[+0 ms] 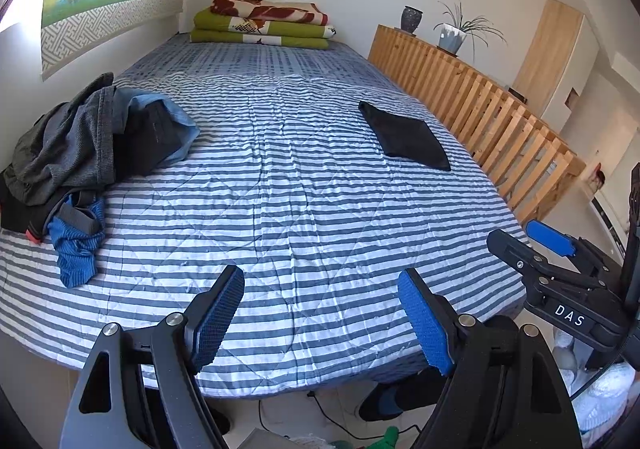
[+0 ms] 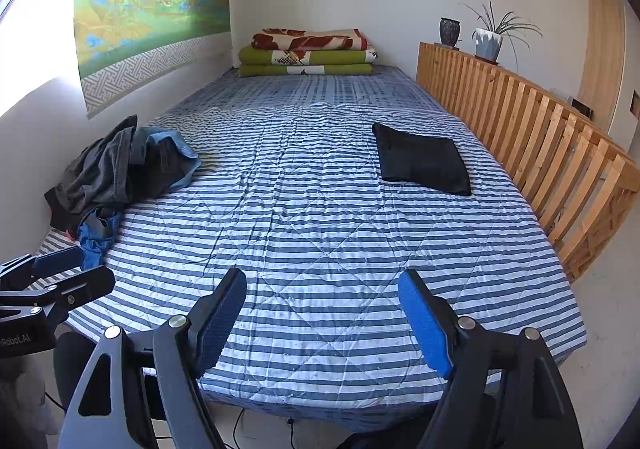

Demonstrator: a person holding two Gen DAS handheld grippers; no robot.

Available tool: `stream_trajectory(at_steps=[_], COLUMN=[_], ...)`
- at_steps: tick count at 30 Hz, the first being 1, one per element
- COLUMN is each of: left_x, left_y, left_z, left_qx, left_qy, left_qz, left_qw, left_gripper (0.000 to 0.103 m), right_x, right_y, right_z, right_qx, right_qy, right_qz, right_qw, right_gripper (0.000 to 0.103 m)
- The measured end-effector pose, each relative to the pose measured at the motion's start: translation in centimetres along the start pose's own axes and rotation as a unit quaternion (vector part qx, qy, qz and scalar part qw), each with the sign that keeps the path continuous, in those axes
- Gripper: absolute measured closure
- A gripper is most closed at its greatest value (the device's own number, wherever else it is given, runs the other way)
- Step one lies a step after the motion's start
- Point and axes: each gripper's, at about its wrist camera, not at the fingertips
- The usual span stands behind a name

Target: Organize objects

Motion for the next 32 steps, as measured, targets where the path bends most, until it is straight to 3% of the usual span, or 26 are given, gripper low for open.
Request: stream_trajectory(at_steps=[32], left_x=[-0.2], left_y=[-1.2], left_z=[0.3], left_qx=[-0.007], left_qy=[0.002], left_qz=[-0.002], left_qw=[1.0000], left_gripper=[0.017], right_x=[-0.4], right_y=[-1.3], right_z=[0.3], right_qx=[-0.013], right_qy=[0.002], right_qz=[-0.005], right_qw=[1.000], right_gripper=[0.028])
Point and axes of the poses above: each gripper's, at about its wrist camera, not at the fingertips, and y roughly against the way its jaws point, x to its right, z to its underside, and after that the axes turned 9 degrees about y, right-handed
